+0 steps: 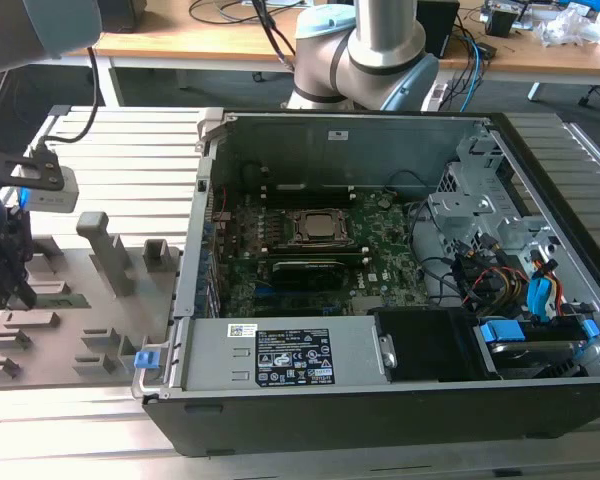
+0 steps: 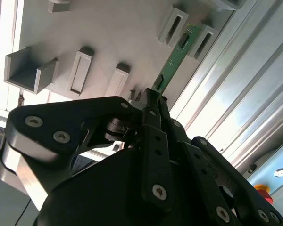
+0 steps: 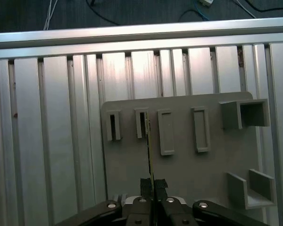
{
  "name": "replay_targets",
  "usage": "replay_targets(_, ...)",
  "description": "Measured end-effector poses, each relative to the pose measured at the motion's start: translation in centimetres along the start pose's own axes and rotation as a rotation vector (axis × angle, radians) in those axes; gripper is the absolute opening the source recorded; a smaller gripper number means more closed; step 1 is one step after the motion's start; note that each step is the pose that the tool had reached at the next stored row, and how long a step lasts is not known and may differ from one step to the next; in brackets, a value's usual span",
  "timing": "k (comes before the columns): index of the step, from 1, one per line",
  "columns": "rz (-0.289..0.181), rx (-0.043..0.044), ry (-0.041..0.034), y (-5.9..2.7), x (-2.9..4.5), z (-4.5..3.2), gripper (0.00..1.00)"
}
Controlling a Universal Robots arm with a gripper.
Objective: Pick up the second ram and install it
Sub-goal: 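Pick up the second ram and move it above second insertion slot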
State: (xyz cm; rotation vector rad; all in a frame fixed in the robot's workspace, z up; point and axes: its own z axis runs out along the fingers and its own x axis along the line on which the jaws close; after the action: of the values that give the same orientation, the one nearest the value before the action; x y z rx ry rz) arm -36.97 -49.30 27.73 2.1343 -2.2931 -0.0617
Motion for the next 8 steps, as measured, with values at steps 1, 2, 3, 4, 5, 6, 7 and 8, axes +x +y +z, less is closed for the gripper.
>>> replay_targets(1, 0.0, 0.0, 0.0, 0.0, -0.02, -0.16, 0.14)
replay_targets(2, 0.0, 0.0, 0.0, 0.01, -0.03, -0.31, 0.14)
replay_targets(3, 0.0, 0.0, 0.0, 0.03, -0.07, -0.78, 0.14)
replay_targets(4, 0.0, -0.0001, 0.0001, 0.04, -0.08, -1.13, 0.14)
replay_targets(5, 0.0, 0.0, 0.0, 0.05, -0.09, -1.4, 0.14)
replay_targets(6, 0.0, 0.0, 0.0001, 0.06, -0.1, -1.58, 0.14)
replay_targets(7, 0.0, 0.0, 0.0001, 0.06, -0.11, -1.76, 0.14)
replay_targets(8, 0.0, 0.0, 0.0, 0.07, -0.11, -1.93, 0.14)
